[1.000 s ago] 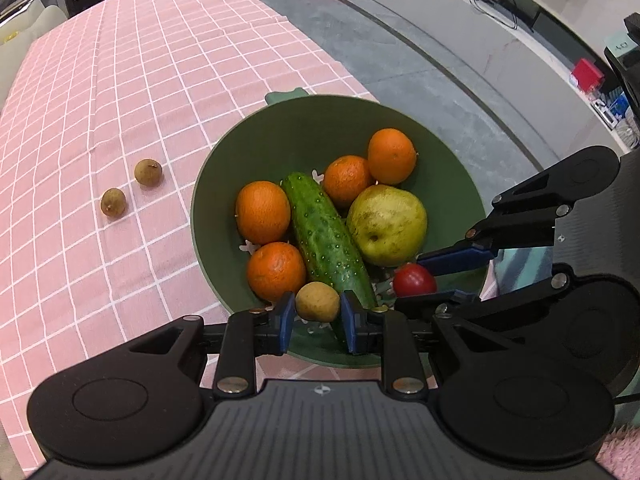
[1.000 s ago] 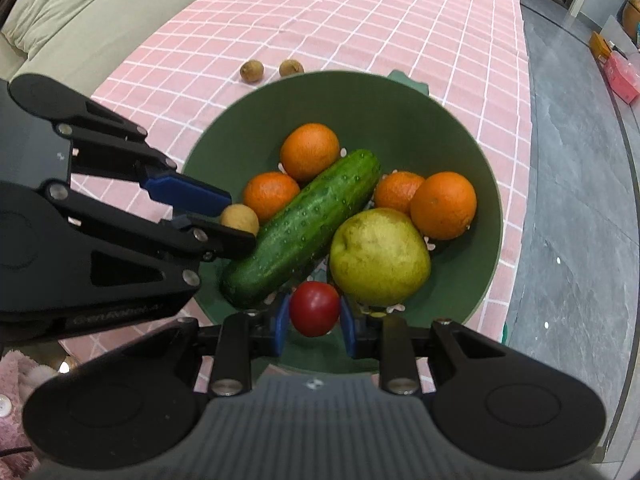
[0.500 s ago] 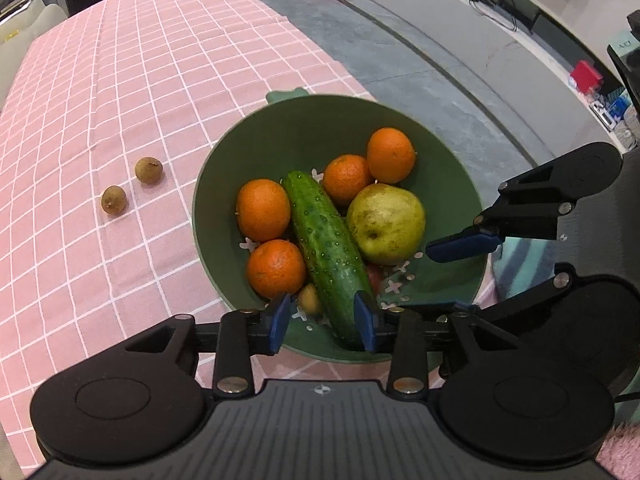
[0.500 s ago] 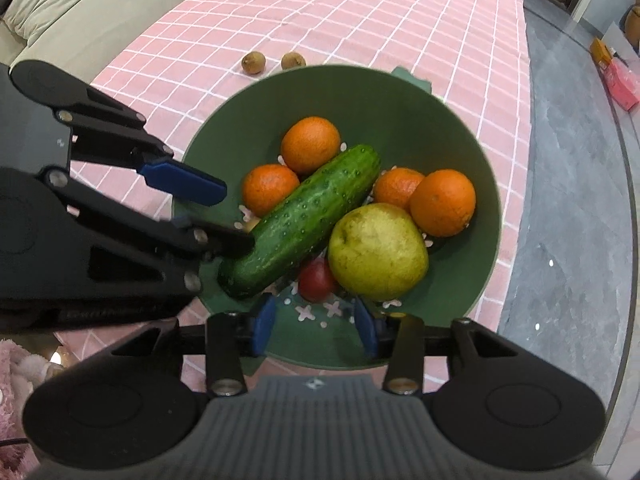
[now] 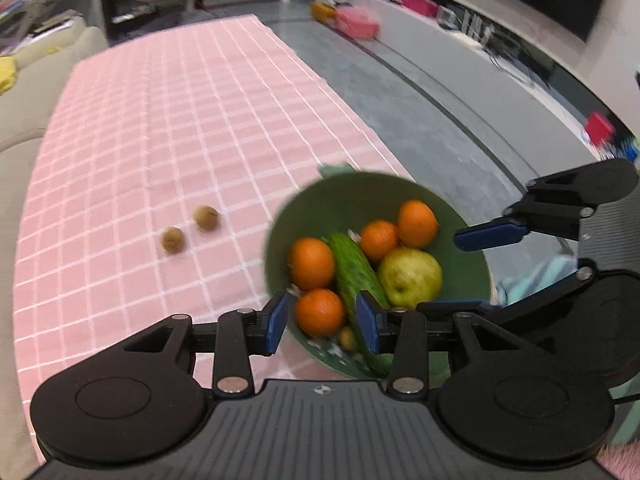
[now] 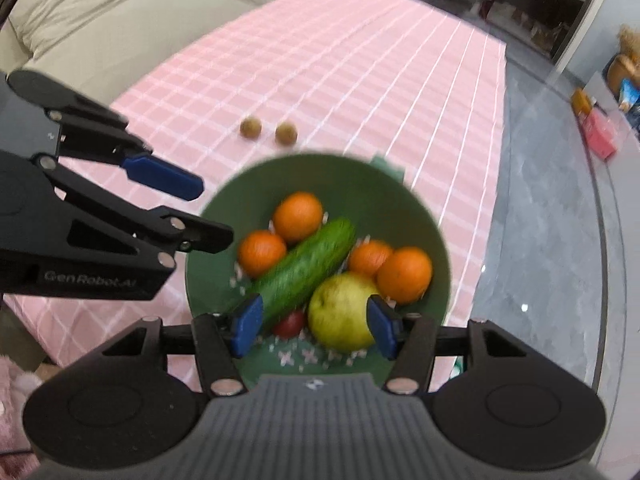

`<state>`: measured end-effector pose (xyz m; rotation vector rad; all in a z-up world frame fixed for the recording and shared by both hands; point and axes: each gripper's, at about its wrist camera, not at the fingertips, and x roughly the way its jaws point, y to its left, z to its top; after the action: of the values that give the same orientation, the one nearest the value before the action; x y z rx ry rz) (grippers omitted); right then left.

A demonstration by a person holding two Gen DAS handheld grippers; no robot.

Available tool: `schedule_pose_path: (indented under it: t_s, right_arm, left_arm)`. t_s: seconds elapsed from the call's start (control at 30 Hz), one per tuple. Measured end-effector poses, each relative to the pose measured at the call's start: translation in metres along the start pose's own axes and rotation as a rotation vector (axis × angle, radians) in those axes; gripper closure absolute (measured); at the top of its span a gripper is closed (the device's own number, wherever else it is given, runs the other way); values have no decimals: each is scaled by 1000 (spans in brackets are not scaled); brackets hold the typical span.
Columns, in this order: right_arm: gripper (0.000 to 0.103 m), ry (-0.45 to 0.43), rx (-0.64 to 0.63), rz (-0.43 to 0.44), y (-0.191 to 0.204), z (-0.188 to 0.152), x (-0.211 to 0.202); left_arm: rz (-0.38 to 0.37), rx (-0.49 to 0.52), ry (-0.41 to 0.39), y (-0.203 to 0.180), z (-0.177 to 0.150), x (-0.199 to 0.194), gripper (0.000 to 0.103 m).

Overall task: Organize fruits
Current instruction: 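Move both tools back to the last two kiwis and grasp one each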

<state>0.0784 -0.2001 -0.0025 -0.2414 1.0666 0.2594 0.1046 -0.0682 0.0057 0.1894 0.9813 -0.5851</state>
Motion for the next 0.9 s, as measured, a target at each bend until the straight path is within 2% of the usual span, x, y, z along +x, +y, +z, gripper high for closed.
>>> schedule_pose_path:
  t_s: [0.1, 0.17, 0.37, 0.5, 0.8, 0.9]
  right_arm:
    - [47, -48, 11, -2, 1, 12, -7]
    - [39, -85, 18, 3, 1, 21, -11]
    - [39, -166, 43, 34, 9, 47, -12]
    - [38, -189, 61, 75, 15, 66, -4]
    - [40, -167, -3, 114, 29, 104, 38]
    - [45, -144, -32, 121, 33, 115, 55]
  left_arm:
    - [32, -34, -50, 12, 1, -12, 56]
    - [56, -57, -81, 20, 2, -18, 56]
    - [108, -146, -160, 47, 1, -31, 56]
    - [134, -205, -193, 66, -1, -32, 56]
    - [161, -295, -180, 102, -15, -20, 56]
    - [153, -318, -166, 112, -22, -12, 56]
